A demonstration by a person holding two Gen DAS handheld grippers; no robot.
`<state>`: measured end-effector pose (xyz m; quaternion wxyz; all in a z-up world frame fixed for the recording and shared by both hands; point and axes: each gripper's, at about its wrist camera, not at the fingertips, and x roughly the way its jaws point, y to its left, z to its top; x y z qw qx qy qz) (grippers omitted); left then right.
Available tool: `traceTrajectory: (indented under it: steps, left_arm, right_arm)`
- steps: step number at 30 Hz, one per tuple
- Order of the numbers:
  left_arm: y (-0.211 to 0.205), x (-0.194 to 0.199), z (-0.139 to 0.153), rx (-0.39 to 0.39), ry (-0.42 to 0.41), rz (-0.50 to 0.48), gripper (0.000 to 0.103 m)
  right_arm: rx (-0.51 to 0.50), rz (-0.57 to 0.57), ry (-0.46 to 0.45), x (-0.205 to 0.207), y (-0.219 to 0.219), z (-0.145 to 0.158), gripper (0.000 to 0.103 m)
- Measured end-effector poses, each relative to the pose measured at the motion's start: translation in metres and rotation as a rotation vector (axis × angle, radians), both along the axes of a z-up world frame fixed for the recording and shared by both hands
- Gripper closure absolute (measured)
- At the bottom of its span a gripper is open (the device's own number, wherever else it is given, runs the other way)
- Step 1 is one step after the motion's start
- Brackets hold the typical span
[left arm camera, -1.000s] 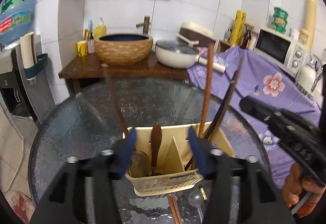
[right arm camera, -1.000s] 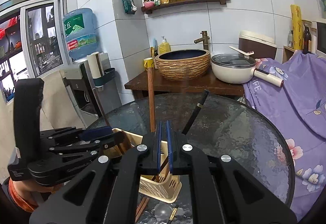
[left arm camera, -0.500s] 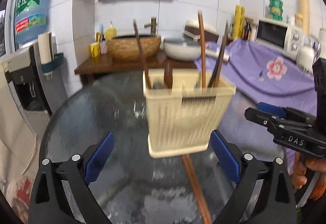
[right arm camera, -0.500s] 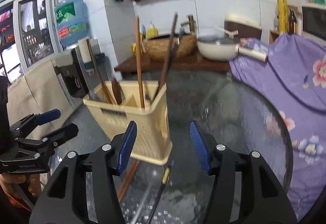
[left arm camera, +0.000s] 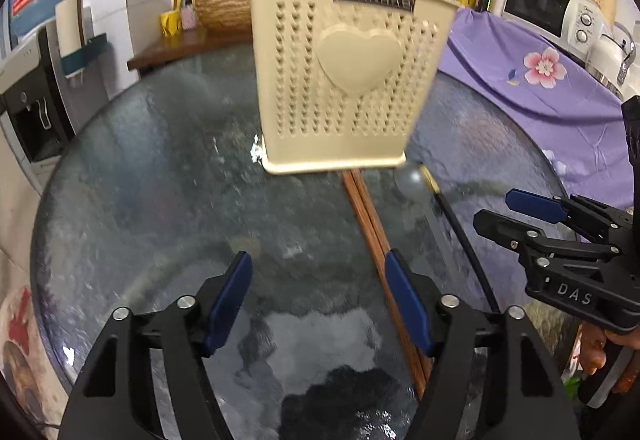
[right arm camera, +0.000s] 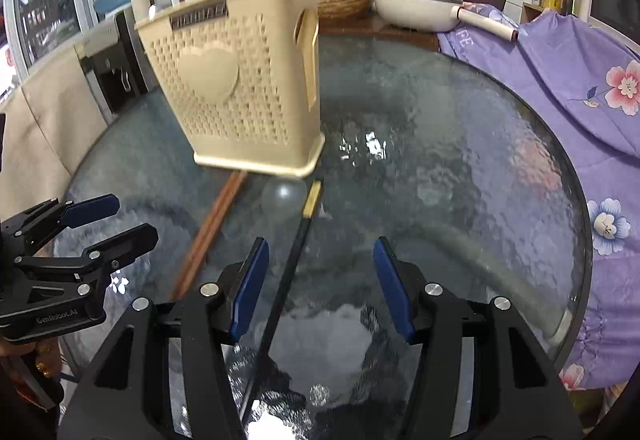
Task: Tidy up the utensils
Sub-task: 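Move the left tool to the wooden chopsticks while the right tool reaches the black chopstick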
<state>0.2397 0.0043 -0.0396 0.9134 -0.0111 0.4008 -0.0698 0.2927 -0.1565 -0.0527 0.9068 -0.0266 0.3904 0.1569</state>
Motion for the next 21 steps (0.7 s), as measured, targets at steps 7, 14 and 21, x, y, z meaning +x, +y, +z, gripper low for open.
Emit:
traceTrajectory:
  steps: [7, 14, 21]
  left_arm:
    - [0.000, -0.006, -0.013, -0.016, 0.038, -0.002, 0.050]
    - [-0.007, -0.006, -0.013, -0.022, 0.042, -0.018, 0.050]
    - [-0.015, -0.002, -0.012, -0.035, 0.041, -0.038, 0.050]
  right_arm:
    - [-0.070, 0.018, 0.023, -0.005, 0.014, -0.015, 0.048]
    - [-0.098, 0.007, 0.035, -0.003, 0.017, -0.019, 0.048]
    - [-0.100, -0.034, 0.041, 0.001, 0.004, -0.018, 0.048]
